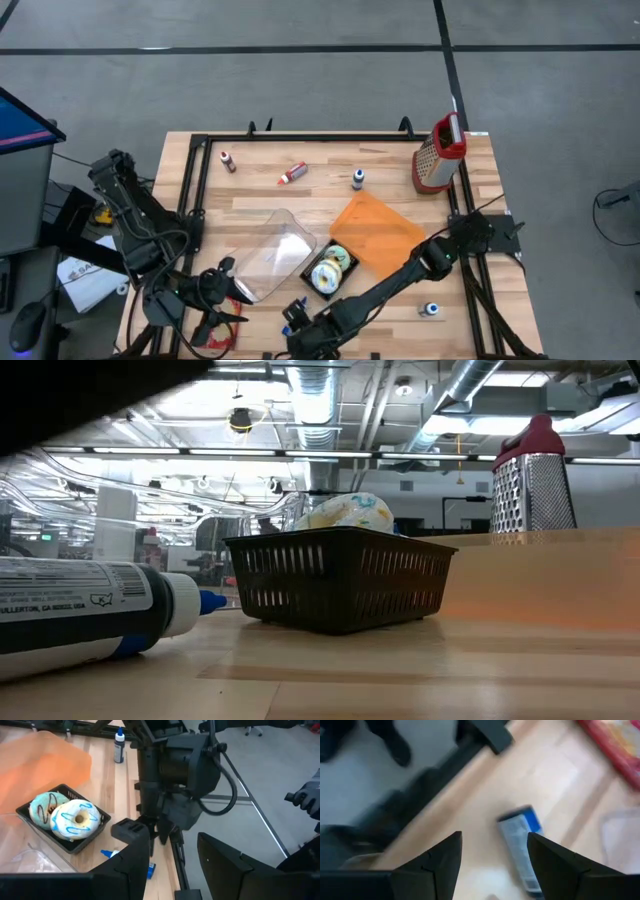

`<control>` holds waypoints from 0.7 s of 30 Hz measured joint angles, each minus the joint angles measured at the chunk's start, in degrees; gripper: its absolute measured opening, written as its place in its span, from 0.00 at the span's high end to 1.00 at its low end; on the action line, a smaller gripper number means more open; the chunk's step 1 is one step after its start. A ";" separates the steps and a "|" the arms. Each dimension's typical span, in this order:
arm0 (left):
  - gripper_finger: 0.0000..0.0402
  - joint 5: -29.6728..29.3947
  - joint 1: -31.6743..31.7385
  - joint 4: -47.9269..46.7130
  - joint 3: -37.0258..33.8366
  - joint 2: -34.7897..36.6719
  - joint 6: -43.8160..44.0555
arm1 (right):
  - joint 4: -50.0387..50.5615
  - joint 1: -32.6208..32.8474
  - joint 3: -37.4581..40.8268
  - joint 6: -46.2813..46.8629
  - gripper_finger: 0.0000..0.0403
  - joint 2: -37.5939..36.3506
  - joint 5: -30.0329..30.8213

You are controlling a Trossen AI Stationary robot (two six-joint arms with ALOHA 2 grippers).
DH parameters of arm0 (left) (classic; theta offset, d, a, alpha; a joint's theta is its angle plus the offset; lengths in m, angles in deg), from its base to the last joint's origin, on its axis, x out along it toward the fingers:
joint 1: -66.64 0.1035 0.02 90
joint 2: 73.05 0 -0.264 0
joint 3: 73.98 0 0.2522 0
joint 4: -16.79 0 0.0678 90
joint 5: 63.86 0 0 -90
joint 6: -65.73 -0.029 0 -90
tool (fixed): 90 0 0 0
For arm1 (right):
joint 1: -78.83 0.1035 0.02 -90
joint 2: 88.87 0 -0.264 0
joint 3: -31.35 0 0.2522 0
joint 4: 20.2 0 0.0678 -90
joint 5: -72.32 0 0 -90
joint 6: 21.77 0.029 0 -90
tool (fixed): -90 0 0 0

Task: Pick & Place Food Item
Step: Put the bottom left blue food coloring bottle into the transparent bin

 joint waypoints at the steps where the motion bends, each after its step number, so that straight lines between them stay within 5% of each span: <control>1: 0.60 0.02 0.00 0.05 0.00 0.00 0.12 | -0.19 -0.02 -0.02 -0.58 0.46 0.17 1.84; 6: 0.60 0.00 0.00 0.13 0.00 -0.02 1.05 | -0.87 -0.57 -0.23 -4.41 0.46 0.13 6.27; 21: 0.60 0.00 0.00 0.48 0.00 -0.02 2.66 | 0.47 -3.85 -0.16 -5.58 0.46 3.67 -0.32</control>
